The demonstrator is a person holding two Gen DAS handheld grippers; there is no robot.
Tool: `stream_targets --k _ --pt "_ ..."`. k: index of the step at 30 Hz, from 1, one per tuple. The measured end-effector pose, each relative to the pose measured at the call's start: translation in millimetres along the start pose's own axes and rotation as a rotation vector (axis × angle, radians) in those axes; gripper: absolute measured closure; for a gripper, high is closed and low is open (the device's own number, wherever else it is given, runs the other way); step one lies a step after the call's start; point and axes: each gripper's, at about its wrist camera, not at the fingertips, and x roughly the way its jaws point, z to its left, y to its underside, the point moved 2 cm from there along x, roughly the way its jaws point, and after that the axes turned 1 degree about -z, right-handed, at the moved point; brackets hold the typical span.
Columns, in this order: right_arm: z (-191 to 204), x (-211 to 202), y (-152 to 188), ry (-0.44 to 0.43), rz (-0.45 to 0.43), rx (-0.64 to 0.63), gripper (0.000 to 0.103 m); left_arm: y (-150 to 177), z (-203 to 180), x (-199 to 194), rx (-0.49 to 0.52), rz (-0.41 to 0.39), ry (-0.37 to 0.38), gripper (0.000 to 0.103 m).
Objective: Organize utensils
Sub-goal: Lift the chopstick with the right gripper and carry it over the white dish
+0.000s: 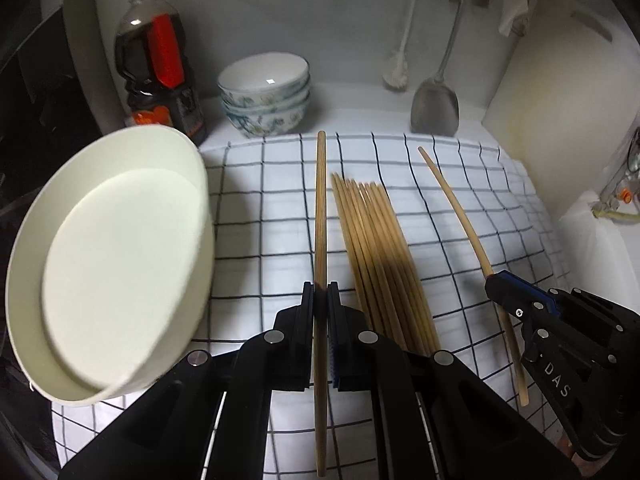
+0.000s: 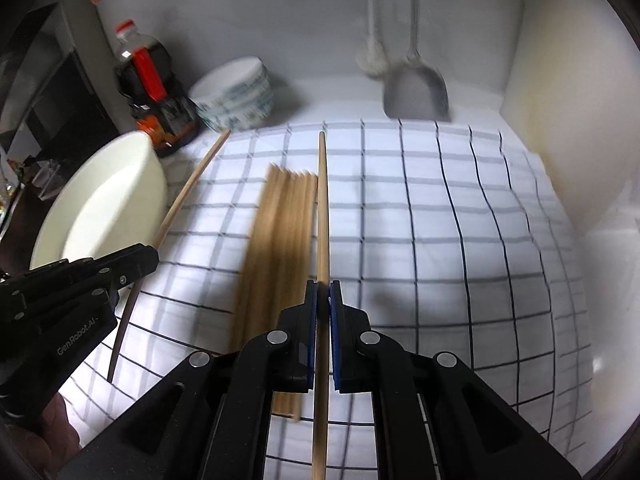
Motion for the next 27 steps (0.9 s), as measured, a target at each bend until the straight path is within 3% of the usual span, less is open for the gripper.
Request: stream_targets --k 6,16,21,27 --pt "44.2 -20.1 -25.9 -0.053 -0.041 -0.068 0.097 -13.4 37.6 -35.9 -0.041 -0.053 -0.039 0.096" --pt "140.2 -14.4 -68.1 -0.177 -0.070 -0.199 0.097 -19.1 141.2 -65.2 -0.182 -0.063 -0.223 0.096" --pt "186.8 3.3 -81.6 -0.224 -0.056 -0.256 0.097 -20.3 185.7 -66.0 -0.233 -0.059 -0.279 0.096" --pt "226.8 34.0 -83.2 -0.247 -0.001 -0.283 0.097 -19.3 216.9 -45.3 -0.265 -0.026 -0.286 0.096"
